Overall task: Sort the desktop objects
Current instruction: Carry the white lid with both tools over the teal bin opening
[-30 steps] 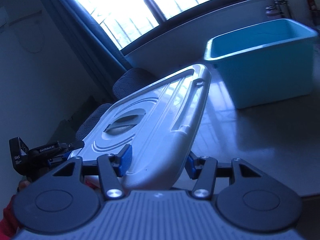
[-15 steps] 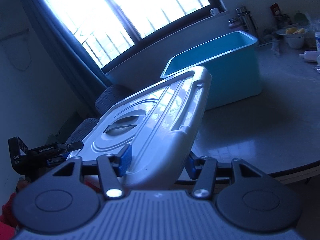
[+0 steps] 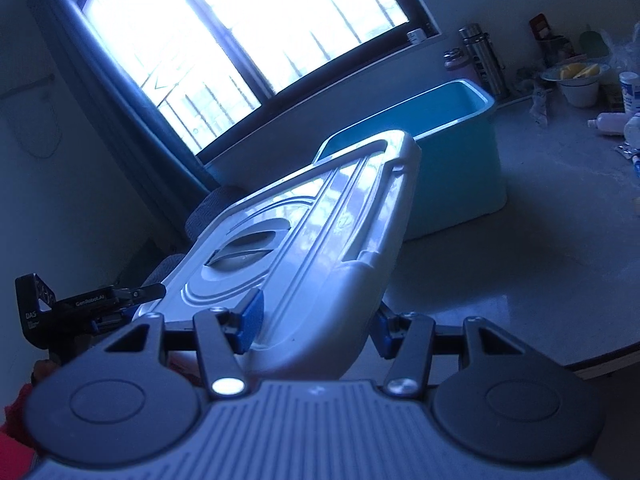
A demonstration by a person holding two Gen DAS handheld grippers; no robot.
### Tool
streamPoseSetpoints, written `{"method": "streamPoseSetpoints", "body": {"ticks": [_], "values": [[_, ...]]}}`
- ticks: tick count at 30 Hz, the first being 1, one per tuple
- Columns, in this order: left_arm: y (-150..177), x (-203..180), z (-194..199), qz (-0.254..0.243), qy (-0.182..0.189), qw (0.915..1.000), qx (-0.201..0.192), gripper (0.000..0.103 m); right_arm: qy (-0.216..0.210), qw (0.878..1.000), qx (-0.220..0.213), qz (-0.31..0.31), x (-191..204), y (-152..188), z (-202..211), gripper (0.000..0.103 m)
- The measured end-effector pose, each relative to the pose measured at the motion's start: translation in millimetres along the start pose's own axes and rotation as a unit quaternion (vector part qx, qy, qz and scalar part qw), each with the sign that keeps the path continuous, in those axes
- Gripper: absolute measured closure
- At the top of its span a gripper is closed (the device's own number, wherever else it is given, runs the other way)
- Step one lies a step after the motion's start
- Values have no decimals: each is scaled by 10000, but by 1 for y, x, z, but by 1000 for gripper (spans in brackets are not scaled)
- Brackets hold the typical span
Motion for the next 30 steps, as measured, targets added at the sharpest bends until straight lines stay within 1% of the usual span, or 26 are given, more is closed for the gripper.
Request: {"method": "streamPoseSetpoints", "body": {"ticks": [5, 11, 15, 20, 22, 25, 30], "values": [[-7, -10, -18, -88, 72, 9999, 102, 56, 69, 9999, -66, -74, -11, -7, 3, 48], [-12, -22, -32, -132, 50, 9998, 112, 56, 68, 9998, -161, -86, -19, -14, 5, 48], [-8, -40, -33, -126, -93, 9998, 100, 56, -22, 9999, -102, -92, -31, -20, 10, 48], [10, -72, -30, 41, -337, 9994, -70, 56, -221, 9997, 70, 6, -58, -30, 22, 48], [15, -87, -29, 28, -448, 9989, -119, 56, -314, 9994, 117, -22, -69, -36, 29, 48], [24, -102, -33, 195, -556, 9982, -121, 56, -376, 9991, 190, 92, -80, -42, 36, 48], [40, -127, -30, 344, -794, 9959, -248, 56, -560, 9977, 339, 200, -98, -49, 45, 48]]}}
Point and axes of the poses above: each gripper's, at about its wrist camera, not at the fingertips, and z roughly against the way its jaws point, x to its left, y to its underside, the point moved 2 cm from there along -z, roughly the way its jaws point, and after that the axes turned 3 degrees about y, right-handed, at the moved point
